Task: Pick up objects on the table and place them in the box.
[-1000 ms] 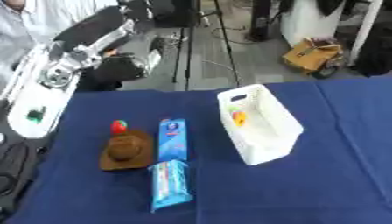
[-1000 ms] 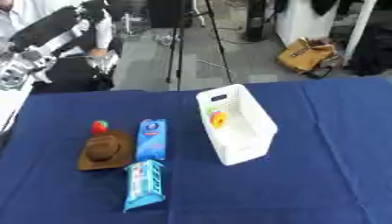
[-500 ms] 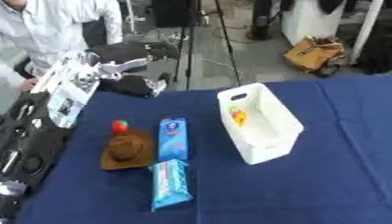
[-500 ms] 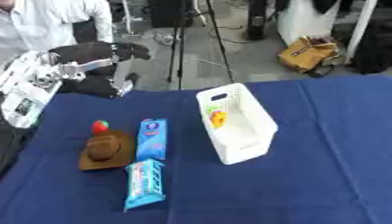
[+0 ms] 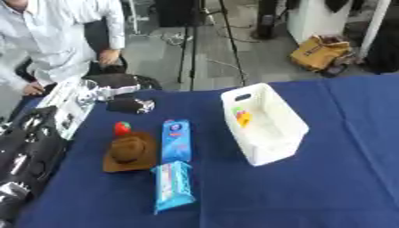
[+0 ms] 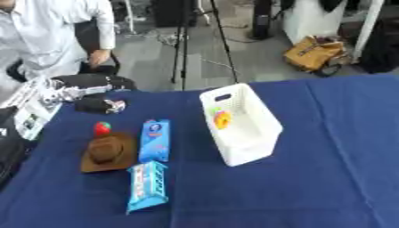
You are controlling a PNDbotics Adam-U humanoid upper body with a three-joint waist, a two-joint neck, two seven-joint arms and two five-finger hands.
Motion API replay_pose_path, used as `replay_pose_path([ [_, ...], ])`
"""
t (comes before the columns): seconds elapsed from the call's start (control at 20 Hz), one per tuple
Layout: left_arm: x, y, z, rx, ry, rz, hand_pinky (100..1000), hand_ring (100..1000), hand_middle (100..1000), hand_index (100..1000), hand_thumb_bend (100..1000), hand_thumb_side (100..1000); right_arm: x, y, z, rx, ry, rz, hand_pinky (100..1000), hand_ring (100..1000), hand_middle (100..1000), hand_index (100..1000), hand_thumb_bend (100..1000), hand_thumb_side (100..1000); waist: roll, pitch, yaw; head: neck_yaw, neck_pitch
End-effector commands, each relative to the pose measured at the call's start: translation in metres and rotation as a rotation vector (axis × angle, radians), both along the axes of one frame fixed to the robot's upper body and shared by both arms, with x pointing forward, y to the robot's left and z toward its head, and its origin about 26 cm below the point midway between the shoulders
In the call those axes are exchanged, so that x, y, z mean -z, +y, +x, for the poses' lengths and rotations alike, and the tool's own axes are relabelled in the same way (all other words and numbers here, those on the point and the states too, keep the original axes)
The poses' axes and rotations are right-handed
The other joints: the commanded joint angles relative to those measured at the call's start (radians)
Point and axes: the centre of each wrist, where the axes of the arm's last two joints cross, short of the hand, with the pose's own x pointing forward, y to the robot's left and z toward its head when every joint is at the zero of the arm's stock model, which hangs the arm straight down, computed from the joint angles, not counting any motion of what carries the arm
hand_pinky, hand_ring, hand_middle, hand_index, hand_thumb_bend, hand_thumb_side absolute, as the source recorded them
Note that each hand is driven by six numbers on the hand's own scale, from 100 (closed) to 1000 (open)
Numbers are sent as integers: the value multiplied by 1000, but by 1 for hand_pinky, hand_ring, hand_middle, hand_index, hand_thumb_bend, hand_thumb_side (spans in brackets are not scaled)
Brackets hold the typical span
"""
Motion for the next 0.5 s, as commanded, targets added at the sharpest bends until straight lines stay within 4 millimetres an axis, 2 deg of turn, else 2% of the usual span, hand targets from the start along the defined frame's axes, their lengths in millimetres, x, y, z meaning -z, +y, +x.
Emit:
replay_pose_path([
  [0.05,-15,19,0,-39,8,0,1000,1000,1000,1000,479,1000,-10,-1,-3,1,-18,-18,814,830,819,795,100,911,-7,-22,1,2,14],
  [0.4,-10,30,-1,-66,110,35,1000,1000,1000,1000,476,1000,-9,-3,-4,10,-16,-3,810,826,816,785,100,898,-14,-20,3,18,16],
  [0.45,-9,32,-1,-68,123,31,1000,1000,1000,1000,550,1000,-8,-3,-4,11,-15,-1,808,825,814,781,100,891,-15,-20,4,19,15],
  [0.5,-7,34,-1,-71,139,22,1000,1000,1000,1000,550,1000,-8,-3,-4,12,-14,0,808,825,814,781,100,891,-15,-20,5,20,15],
])
